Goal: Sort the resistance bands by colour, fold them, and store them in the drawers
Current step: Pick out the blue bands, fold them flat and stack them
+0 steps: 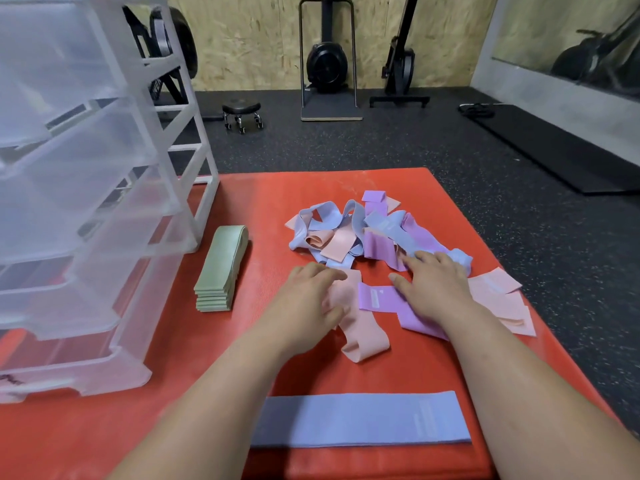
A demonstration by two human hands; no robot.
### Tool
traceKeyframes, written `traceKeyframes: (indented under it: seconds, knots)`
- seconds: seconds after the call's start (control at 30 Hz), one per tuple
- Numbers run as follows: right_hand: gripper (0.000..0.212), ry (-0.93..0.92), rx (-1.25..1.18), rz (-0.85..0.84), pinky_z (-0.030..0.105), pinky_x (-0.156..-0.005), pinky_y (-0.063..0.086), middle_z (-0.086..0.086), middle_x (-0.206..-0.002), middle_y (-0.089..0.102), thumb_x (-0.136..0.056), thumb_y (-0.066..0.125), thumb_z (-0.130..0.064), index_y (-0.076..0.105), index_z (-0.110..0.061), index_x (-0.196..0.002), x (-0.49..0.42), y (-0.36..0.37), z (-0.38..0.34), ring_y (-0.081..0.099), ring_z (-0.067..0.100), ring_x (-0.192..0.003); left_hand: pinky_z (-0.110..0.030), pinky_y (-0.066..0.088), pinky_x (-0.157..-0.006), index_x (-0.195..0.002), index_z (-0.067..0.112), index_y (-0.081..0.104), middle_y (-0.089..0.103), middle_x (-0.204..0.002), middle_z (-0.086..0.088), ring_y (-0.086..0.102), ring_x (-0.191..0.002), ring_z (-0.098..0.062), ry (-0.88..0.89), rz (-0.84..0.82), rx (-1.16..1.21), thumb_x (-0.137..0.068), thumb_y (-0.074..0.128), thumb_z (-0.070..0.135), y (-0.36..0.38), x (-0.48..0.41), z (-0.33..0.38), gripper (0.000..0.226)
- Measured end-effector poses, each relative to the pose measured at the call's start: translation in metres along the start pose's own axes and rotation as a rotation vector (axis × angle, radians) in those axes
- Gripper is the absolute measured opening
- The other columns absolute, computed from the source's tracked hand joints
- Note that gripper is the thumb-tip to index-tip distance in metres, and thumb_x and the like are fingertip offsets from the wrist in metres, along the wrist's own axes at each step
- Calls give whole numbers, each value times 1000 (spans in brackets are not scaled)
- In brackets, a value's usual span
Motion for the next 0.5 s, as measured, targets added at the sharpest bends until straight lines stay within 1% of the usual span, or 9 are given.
traceKeyframes:
  seconds: [0.03, 0.1, 0.17, 0.23, 0.3, 0.4, 0.43, 0.5]
  knots:
    - [55, 12, -13, 13, 52, -118, 27, -2, -152, 50, -102, 37, -63, 53, -33, -145, -2, -1, 0, 37, 29, -144, -33, 40, -111, -147, 33, 53, 50, -145, 9, 44, -131, -18, 2, 0, 3, -94, 68, 38, 0, -1, 1, 55]
    - [41, 30, -45, 94, 50, -109, 36, 0, -133, 63, -103, 42, -51, 64, -27, -127, -2, -9, -1, 51, 29, -128, -34, 40, -111, -147, 33, 54, 50, -146, 9, 43, -132, -19, 1, -3, 10, -94, 68, 38, 0, -2, 2, 55]
    - [25, 22, -78, 196, 44, -95, 43, 1, -114, 72, -101, 50, -38, 71, -28, -111, 3, -26, -2, 60, 32, -110, -34, 40, -111, -146, 33, 55, 50, -144, 8, 44, -132, -19, 0, -5, 15, -94, 69, 38, -1, -1, 3, 54]
    - [16, 6, -170, 271, 38, -80, 44, 0, -102, 77, -97, 62, -31, 76, -32, -106, 13, -43, 0, 66, 33, -98, -35, 41, -111, -144, 32, 56, 51, -143, 8, 45, -132, -20, 4, 1, 15, -93, 69, 39, -4, 2, 4, 53]
    - [17, 8, -308, 326, 36, -74, 49, -5, -96, 77, -92, 69, -25, 75, -35, -104, 22, -57, 4, 68, 29, -91, -35, 41, -111, -143, 32, 57, 52, -142, 8, 45, -133, -20, 7, 12, 19, -93, 71, 39, -6, 4, 5, 52]
    - [32, 6, -502, 389, 38, -77, 56, -11, -91, 73, -85, 72, -16, 68, -37, -109, 36, -74, 5, 69, 21, -83, -33, 41, -110, -142, 32, 58, 53, -141, 8, 46, -132, -20, 16, 29, 21, -94, 71, 38, -12, 11, 8, 51]
    - [35, 10, -606, 391, 38, -77, 58, -12, -89, 72, -85, 73, -14, 66, -37, -111, 40, -78, 5, 70, 17, -81, -33, 41, -109, -142, 32, 58, 53, -141, 9, 46, -132, -20, 21, 34, 21, -94, 71, 39, -14, 13, 10, 50]
    - [36, 12, -905, 374, 43, -76, 62, -12, -86, 72, -85, 74, -12, 67, -37, -110, 48, -88, 1, 73, 13, -79, -35, 43, -108, -141, 33, 59, 54, -140, 10, 48, -129, -19, 34, 50, 25, -95, 71, 41, -19, 17, 15, 48]
Point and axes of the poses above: each hand's wrist, its own x-axis away from the middle knuckle, its own y-axis out of the palm, z = x × y, the point moved 6 cm from there along -x, towards the middle knuckle
